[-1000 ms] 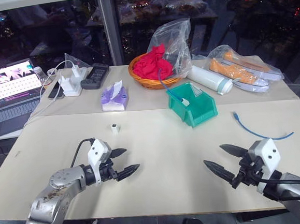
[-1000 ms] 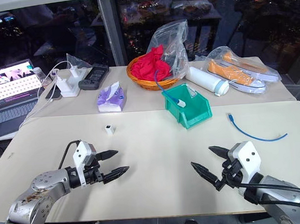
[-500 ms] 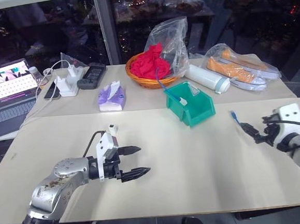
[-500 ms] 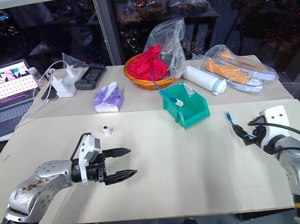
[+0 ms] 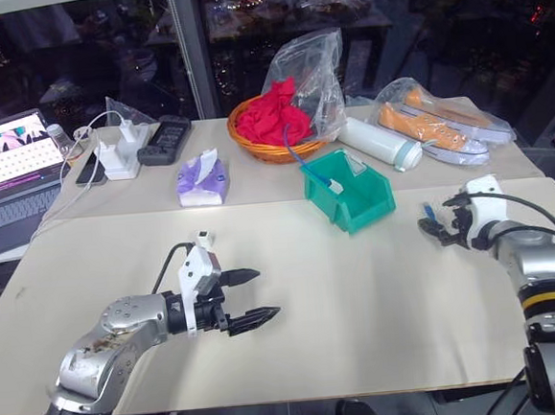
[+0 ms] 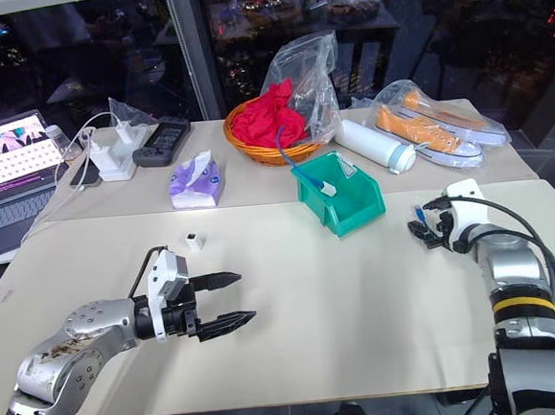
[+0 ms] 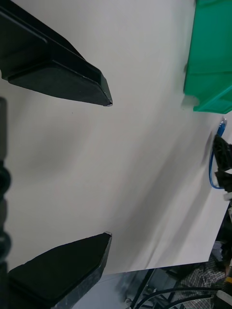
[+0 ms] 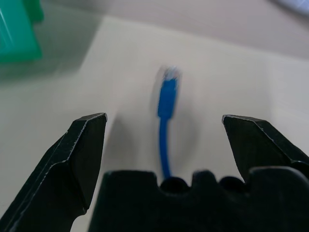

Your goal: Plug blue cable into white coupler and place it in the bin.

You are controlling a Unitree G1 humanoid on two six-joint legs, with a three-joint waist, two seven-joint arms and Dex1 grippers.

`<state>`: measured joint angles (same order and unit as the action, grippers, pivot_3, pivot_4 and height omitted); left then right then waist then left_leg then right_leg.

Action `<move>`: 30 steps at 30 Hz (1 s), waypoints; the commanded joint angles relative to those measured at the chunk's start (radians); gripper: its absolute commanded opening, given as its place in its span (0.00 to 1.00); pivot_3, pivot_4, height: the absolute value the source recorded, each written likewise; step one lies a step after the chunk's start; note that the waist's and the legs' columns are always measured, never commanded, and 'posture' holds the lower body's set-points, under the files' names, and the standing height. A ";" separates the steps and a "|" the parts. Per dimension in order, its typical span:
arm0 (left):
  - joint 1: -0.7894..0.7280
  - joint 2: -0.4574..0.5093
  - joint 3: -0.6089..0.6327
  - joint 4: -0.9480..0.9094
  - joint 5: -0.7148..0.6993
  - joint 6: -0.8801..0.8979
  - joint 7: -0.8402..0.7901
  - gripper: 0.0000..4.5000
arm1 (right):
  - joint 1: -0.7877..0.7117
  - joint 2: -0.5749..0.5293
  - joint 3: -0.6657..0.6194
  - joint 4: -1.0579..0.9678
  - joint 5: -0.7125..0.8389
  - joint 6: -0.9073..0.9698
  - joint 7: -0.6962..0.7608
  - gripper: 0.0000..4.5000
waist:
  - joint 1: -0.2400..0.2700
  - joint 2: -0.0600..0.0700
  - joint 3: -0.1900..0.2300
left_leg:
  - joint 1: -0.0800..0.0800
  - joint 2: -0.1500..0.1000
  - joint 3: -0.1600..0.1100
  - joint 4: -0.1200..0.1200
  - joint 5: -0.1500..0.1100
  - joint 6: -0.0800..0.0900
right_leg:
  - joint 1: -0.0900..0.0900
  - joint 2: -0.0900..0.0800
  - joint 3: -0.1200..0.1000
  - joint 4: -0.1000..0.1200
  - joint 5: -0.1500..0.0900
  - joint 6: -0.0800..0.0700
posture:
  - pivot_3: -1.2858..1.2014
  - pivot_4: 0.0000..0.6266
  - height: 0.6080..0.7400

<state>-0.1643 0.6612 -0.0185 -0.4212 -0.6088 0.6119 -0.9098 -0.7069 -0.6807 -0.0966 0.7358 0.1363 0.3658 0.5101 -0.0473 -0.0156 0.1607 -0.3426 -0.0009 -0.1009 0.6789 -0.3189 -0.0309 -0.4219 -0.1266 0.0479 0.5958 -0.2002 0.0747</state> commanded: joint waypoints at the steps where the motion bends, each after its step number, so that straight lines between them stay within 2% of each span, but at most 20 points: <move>1: 0.007 0.007 0.015 -0.035 -0.001 -0.019 0.000 1.00 | -0.074 0.015 -0.001 0.112 -0.033 -0.024 -0.030 0.94 | -0.003 0.000 0.000 | 0.001 0.000 0.000 0.000 0.000 0.000 | 0.000 0.000 0.000 0.000 0.000 0.000 | 0.52 0.24 1.00; 3: 0.009 0.010 0.018 -0.035 -0.003 -0.020 -0.004 1.00 | -0.092 0.024 -0.003 0.158 -0.031 -0.017 -0.018 0.84 | -0.002 0.000 0.000 | 0.001 0.000 0.000 0.000 0.000 0.000 | 0.001 0.000 0.000 0.000 0.000 0.000 | 0.52 0.24 1.00; 5: 0.009 0.013 0.020 -0.033 -0.003 -0.021 -0.009 1.00 | -0.101 0.025 -0.012 0.184 -0.028 -0.024 -0.020 0.67 | -0.002 0.000 0.000 | 0.001 0.000 0.000 0.000 0.000 0.000 | 0.002 0.000 0.000 0.000 0.000 0.000 | 0.52 0.24 1.00; 6: 0.009 0.015 0.020 -0.031 0.000 -0.024 -0.013 1.00 | -0.103 0.024 -0.016 0.192 -0.025 -0.027 -0.016 0.62 | -0.002 0.000 0.000 | 0.001 0.000 0.000 0.000 0.000 0.000 | 0.002 0.000 0.000 0.000 0.000 0.000 | 0.52 0.24 1.00; 9: 0.006 0.022 0.021 -0.021 0.007 -0.042 -0.031 1.00 | -0.096 0.020 -0.028 0.180 -0.007 -0.024 0.018 0.38 | 0.000 0.000 0.000 | 0.001 0.000 0.000 0.001 0.000 0.000 | 0.002 0.000 0.000 0.000 0.000 0.000 | 0.52 0.24 1.00; 12: -0.009 0.040 0.018 -0.005 0.001 -0.050 -0.076 1.00 | -0.052 0.004 -0.013 0.086 0.005 -0.019 0.101 0.16 | 0.001 0.000 0.000 | 0.001 0.000 0.000 0.001 0.000 0.000 | 0.002 0.000 0.000 0.000 0.000 0.001 | 0.52 0.24 1.00; 14: -0.022 0.054 0.012 0.010 0.002 -0.052 -0.106 1.00 | 0.009 -0.016 0.017 -0.048 0.016 0.007 0.188 0.01 | 0.002 0.000 0.000 | 0.001 0.000 0.000 0.000 0.000 0.000 | 0.002 0.000 0.000 0.000 0.000 0.001 | 0.52 0.24 1.00; 23: -0.101 0.073 -0.046 0.092 0.052 -0.109 -0.220 1.00 | 0.365 -0.189 0.194 -0.874 0.113 0.145 0.554 0.01 | -0.002 0.001 0.000 | 0.000 0.000 -0.001 0.001 -0.001 0.001 | 0.000 0.000 -0.001 0.004 0.000 0.001 | 0.52 0.24 1.00; 24: -0.112 0.091 -0.093 0.118 0.129 -0.189 -0.250 1.00 | 0.390 -0.204 0.231 -0.954 0.121 0.119 0.604 0.01 | -0.002 0.001 0.000 | -0.001 0.000 -0.001 0.001 -0.001 0.001 | 0.000 0.000 -0.001 0.002 0.000 0.001 | 0.52 0.24 1.00; 26: -0.138 0.099 -0.156 0.163 0.211 -0.273 -0.297 1.00 | 0.399 -0.209 0.299 -1.044 0.108 0.090 0.655 0.01 | 0.002 0.001 0.000 | 0.000 0.000 -0.001 0.002 -0.001 0.001 | 0.001 0.000 -0.001 0.002 0.000 0.001 | 0.52 0.24 1.00; 30: -0.211 0.075 -0.230 0.254 0.281 -0.358 -0.353 1.00 | 0.325 -0.174 0.409 -1.072 0.061 0.133 0.667 0.01 | 0.005 0.001 0.001 | 0.001 0.000 -0.001 0.002 0.000 0.000 | 0.002 0.000 -0.001 0.001 0.001 0.001 | 0.52 0.24 1.00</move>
<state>-0.3363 0.7460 -0.2288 -0.1860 -0.3607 0.3140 -1.2356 -0.3460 -0.8632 0.2923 -0.3039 0.2117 0.4818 1.1648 -0.0420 -0.0151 0.1614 -0.3423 -0.0010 -0.1022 0.6819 -0.3188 -0.0310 -0.4202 -0.1263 0.0466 0.5976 -0.1996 0.0754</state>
